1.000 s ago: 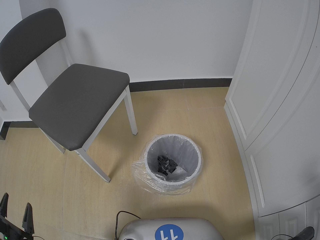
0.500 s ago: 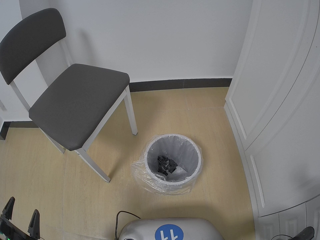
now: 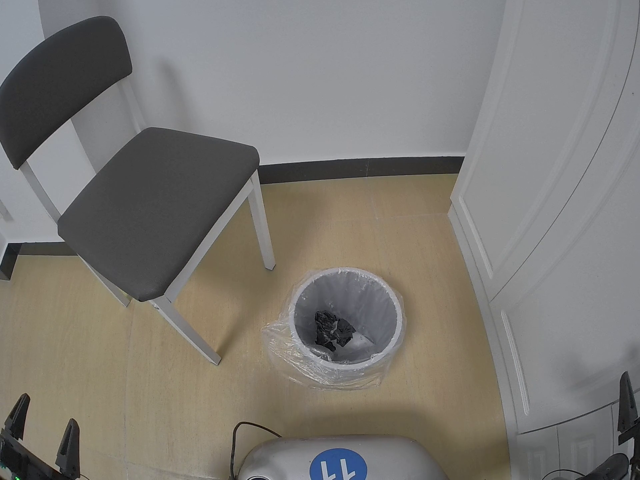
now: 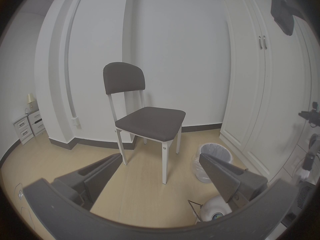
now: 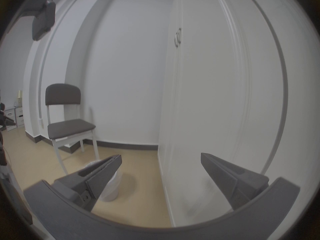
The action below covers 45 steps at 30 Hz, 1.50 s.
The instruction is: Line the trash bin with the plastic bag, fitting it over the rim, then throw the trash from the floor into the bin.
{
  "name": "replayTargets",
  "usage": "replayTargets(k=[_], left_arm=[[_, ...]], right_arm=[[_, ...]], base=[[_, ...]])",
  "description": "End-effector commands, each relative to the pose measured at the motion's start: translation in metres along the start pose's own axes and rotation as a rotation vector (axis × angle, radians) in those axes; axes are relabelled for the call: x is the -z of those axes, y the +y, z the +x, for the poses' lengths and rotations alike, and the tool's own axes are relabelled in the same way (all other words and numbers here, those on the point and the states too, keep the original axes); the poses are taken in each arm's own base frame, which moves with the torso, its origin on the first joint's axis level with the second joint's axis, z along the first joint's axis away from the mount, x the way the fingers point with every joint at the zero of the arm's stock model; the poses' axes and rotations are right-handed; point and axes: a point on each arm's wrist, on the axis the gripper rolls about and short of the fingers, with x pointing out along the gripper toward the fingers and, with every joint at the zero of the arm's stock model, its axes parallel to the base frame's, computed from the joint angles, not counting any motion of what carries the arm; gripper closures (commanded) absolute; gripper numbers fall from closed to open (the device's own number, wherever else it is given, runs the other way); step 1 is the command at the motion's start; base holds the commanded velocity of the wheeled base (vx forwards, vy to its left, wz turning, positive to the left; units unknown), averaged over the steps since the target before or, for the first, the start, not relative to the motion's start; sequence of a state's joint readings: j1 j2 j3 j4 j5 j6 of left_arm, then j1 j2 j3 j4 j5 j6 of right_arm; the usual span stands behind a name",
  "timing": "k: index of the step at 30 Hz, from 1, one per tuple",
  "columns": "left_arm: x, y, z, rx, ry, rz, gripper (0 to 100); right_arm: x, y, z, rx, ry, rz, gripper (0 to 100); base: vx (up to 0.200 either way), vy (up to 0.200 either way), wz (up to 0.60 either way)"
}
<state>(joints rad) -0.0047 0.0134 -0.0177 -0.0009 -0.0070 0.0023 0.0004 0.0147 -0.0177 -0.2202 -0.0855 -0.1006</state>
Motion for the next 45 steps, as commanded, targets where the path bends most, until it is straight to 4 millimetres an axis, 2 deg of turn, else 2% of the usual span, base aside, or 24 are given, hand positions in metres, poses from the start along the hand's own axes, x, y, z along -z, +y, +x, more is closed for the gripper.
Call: replayTargets(k=[1, 5, 16, 21, 29, 45], left_arm=[[0.005, 0.000, 0.000, 0.001, 0.007, 0.001, 0], [0.005, 0.000, 0.000, -0.003, 0.005, -0.005, 0], [0.005, 0.000, 0.000, -0.004, 0.007, -0.010, 0], [0.005, 0.000, 0.000, -0.002, 0.007, 0.001, 0], [0.005, 0.000, 0.000, -0.002, 0.007, -0.001, 0], [0.005, 0.000, 0.000, 0.005, 0.005, 0.014, 0]], right_arm=[[0.012, 0.001, -0.001, -0.003, 0.071, -0.004, 0], [0.021, 0.002, -0.002, -0.011, 0.162, -0.009, 0], [0.020, 0.002, -0.002, -0.027, 0.155, -0.009, 0], [0.021, 0.004, -0.002, -0.082, 0.163, 0.021, 0], [0.025, 0.004, -0.003, -0.064, 0.207, 0.107, 0], [0.027, 0.004, -0.003, -0.097, 0.217, 0.063, 0]], base=[[0.000, 0.000, 0.00], [0.000, 0.000, 0.00], [0.000, 0.000, 0.00], [0.000, 0.000, 0.00], [0.000, 0.000, 0.00], [0.000, 0.000, 0.00]])
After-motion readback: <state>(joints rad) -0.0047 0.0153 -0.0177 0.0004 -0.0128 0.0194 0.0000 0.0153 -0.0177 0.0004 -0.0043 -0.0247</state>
